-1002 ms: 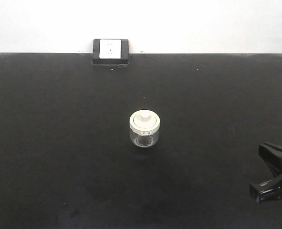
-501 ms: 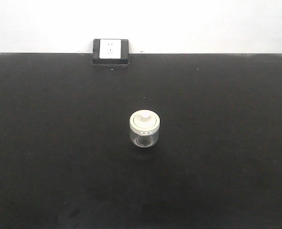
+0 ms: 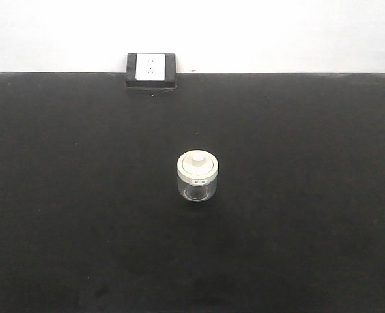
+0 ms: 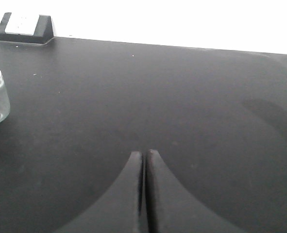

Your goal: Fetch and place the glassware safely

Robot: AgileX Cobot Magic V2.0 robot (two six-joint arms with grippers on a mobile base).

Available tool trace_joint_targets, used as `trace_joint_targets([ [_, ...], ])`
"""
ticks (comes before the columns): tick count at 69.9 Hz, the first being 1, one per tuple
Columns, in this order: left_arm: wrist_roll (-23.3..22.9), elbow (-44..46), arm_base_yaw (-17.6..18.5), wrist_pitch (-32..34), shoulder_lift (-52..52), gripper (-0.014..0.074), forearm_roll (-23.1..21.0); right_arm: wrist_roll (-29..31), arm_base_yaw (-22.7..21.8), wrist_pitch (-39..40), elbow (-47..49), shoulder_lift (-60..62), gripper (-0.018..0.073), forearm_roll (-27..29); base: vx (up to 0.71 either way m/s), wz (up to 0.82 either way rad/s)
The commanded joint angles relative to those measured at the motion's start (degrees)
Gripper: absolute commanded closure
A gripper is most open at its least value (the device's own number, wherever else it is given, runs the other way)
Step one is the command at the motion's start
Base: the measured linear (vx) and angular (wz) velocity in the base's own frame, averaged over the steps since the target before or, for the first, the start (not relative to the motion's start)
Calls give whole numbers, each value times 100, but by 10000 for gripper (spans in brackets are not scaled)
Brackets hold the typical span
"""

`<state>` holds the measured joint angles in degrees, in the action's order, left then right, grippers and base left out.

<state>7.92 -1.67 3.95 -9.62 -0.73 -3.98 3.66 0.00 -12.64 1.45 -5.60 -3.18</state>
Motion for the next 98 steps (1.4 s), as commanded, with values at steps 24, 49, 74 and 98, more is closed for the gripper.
trace_joint_targets([
  [24, -4, -153, 24, 376, -63, 603, -62, -10, -28, 761, -414, 692, 563, -32, 0, 0],
  [49, -4, -153, 24, 376, -63, 603, -62, -10, -28, 944, -414, 692, 563, -27, 0, 0],
  [74, -4, -153, 24, 376, -63, 603, -62, -10, -28, 932, -414, 692, 563, -27, 0, 0],
  [98, -4, -153, 24, 376, -63, 603, -62, -10, -28, 932, -414, 692, 563, -27, 0, 0],
])
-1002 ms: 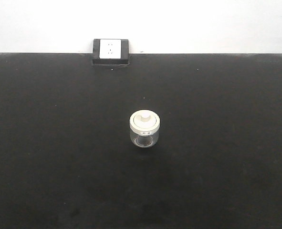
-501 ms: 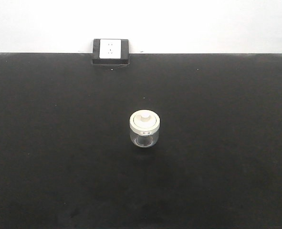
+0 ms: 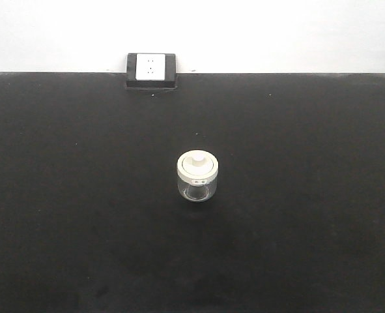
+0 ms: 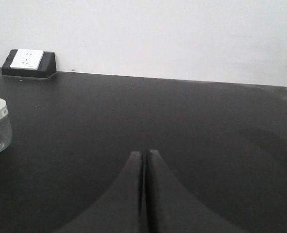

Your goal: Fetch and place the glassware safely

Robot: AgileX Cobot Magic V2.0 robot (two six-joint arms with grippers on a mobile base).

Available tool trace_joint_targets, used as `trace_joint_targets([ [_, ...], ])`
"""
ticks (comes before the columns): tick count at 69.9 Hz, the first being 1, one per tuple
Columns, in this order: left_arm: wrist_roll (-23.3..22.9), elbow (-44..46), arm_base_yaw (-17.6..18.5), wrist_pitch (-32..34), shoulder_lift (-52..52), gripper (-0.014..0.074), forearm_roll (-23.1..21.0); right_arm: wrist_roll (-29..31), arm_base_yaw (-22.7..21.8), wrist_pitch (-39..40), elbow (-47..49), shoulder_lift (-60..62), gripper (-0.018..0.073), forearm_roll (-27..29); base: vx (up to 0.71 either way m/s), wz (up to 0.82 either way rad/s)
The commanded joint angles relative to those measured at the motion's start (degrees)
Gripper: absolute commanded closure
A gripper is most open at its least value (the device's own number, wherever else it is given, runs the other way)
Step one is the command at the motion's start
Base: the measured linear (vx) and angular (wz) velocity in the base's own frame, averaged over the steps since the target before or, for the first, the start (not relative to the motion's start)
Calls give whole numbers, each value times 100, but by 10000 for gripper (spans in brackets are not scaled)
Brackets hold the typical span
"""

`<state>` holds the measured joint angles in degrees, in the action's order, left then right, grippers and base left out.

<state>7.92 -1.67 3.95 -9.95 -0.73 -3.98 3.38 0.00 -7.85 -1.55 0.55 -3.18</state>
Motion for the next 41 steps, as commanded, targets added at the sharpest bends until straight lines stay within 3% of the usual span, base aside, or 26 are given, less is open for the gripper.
trace_joint_targets([
  [1, -4, -153, 24, 408, -63, 603, -62, 17, -28, 454, -114, 78, 563, -27, 0, 0],
  [41, -4, -153, 24, 408, -63, 603, -62, 17, -28, 454, -114, 78, 563, -27, 0, 0],
])
